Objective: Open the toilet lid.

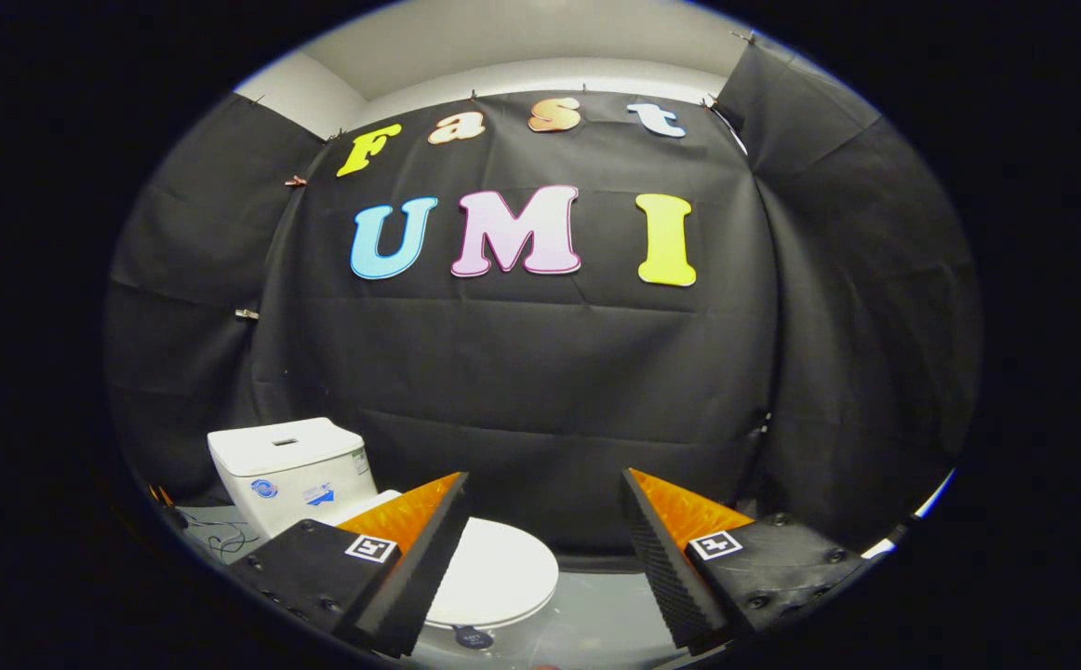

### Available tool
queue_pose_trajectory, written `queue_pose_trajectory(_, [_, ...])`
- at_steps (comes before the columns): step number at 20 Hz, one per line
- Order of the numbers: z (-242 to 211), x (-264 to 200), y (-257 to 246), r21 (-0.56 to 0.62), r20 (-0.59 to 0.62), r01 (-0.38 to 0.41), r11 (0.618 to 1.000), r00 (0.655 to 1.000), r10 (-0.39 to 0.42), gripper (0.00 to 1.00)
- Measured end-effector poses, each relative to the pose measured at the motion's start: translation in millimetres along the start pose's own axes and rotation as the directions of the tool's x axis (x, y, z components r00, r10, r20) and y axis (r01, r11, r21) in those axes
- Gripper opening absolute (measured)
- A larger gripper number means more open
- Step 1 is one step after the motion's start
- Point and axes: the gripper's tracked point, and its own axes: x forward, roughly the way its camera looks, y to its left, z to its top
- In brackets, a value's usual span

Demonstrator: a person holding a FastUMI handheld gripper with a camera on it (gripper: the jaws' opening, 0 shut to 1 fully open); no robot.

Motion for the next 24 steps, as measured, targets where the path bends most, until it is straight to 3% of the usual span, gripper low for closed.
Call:
queue_pose_trajectory(5, [-15.2,18.8,0.2,0.070,-0.091,-0.028,0.997,0.995,0.034,0.98])
queue_pose_trajectory(9, [-62.8,38.2,-3.2,0.295,-0.279,-0.001,0.956,0.956,0.087,0.98])
queue_pose_trajectory(11, [-103.6,38.8,-12.9,0.430,-0.418,0.099,0.897,0.903,0.100,0.99])
queue_pose_trajectory(12, [-123.2,40.8,-14.9,0.509,-0.464,0.146,0.848,0.877,0.127,0.99])
queue_pose_trajectory(14, [-168.2,29.3,-14.9,0.628,-0.577,0.266,0.731,0.790,0.208,0.98])
queue_pose_trajectory(16, [-209.4,21.5,-12.1,0.676,-0.629,0.350,0.649,0.732,0.261,0.99])
queue_pose_trajectory(19, [-256.8,-1.9,5.2,0.660,-0.700,0.406,0.632,0.638,0.320,0.99])
queue_pose_trajectory(21, [-269.2,-11.4,19.1,0.667,-0.710,0.414,0.619,0.605,0.361,0.99])
queue_pose_trajectory(24, [-277.7,-24.9,43.2,0.705,-0.700,0.441,0.555,0.560,0.443,0.99])
